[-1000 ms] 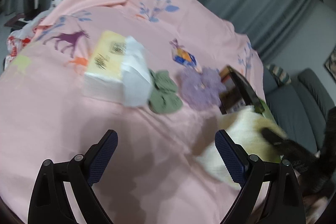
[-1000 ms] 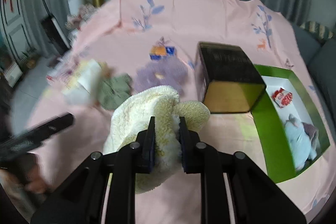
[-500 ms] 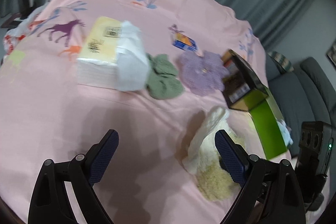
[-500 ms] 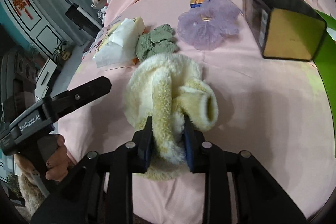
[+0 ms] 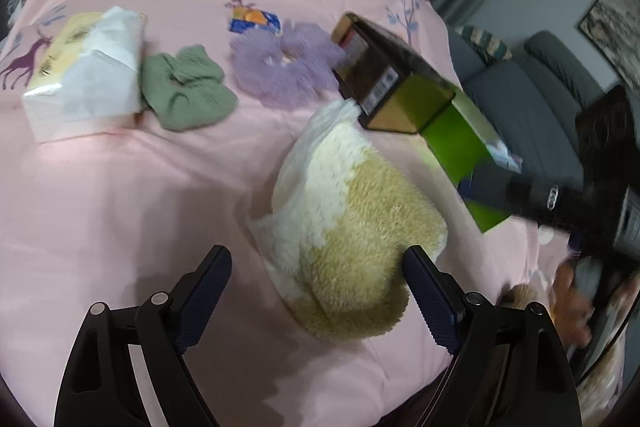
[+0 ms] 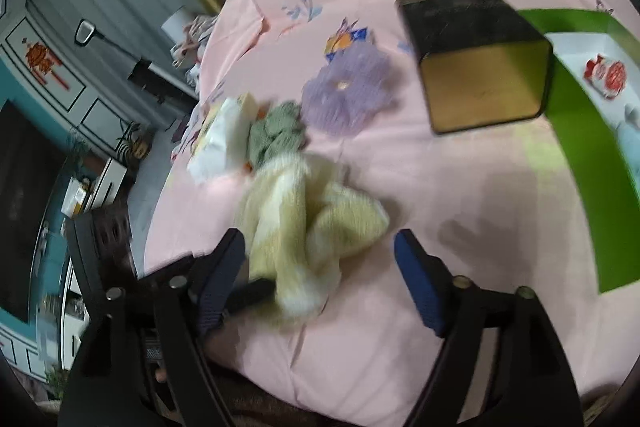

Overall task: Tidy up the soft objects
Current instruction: 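Grasp the cream-and-yellow fluffy towel with the right tool and lift it, then carry the fluffy towel into the green box and release it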

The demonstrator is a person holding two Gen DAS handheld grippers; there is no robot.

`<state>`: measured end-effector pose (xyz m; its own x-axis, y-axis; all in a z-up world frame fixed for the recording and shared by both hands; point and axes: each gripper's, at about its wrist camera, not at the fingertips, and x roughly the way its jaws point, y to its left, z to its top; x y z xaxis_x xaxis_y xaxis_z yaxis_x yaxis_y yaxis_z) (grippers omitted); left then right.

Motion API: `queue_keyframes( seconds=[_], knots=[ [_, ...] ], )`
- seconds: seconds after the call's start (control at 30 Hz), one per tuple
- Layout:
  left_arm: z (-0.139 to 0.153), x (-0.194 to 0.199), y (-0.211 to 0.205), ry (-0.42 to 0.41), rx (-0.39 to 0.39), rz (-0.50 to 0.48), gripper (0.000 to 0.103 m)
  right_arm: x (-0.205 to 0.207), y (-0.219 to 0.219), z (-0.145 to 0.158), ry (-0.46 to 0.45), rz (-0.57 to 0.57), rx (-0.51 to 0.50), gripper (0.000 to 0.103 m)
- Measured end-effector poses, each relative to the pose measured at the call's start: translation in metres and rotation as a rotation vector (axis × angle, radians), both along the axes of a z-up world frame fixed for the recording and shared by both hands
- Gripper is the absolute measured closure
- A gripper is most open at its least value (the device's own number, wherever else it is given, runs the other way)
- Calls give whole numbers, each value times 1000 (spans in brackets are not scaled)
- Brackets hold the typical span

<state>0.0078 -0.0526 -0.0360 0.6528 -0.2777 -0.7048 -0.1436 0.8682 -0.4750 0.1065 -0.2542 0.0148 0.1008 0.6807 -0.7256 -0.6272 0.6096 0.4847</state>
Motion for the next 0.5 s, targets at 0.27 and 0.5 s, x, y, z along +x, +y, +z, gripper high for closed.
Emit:
queue_keyframes(
  seconds=[0.27,0.5],
  knots=[
    [-12,9,-16,35,20,-25,34,5,49,-37,76,133,-105,22],
    [-16,16,-19,13,-2,-49,60,-9,65,-60,44,169,-140,47]
  ],
)
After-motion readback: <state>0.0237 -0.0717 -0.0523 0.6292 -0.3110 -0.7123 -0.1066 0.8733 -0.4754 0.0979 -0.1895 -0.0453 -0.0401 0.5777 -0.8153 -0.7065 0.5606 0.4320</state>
